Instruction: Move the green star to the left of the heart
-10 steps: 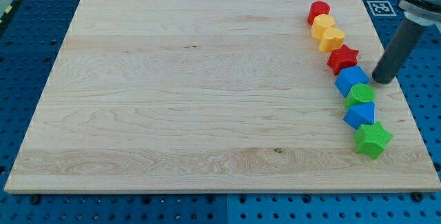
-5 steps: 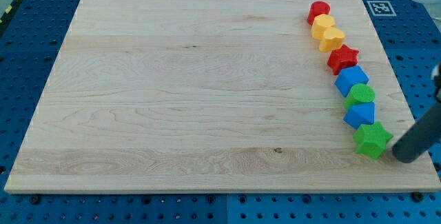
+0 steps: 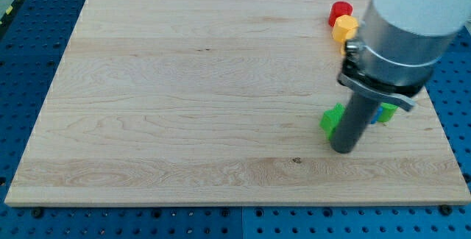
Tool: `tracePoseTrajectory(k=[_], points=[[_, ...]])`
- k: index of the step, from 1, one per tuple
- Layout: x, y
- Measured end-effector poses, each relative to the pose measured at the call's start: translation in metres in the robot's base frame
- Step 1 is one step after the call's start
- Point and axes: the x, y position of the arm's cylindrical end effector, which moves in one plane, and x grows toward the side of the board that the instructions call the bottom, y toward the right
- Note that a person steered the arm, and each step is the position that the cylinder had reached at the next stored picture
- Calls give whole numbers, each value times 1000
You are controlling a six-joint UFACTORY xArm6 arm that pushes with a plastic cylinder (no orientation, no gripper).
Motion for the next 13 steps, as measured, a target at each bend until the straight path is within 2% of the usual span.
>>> tracePoseTrajectory(k=[1, 2, 4, 7, 11, 13], points=[[-26, -9], [-32, -13], [-15, 16], [-58, 14], [-140, -78], [-111, -30]])
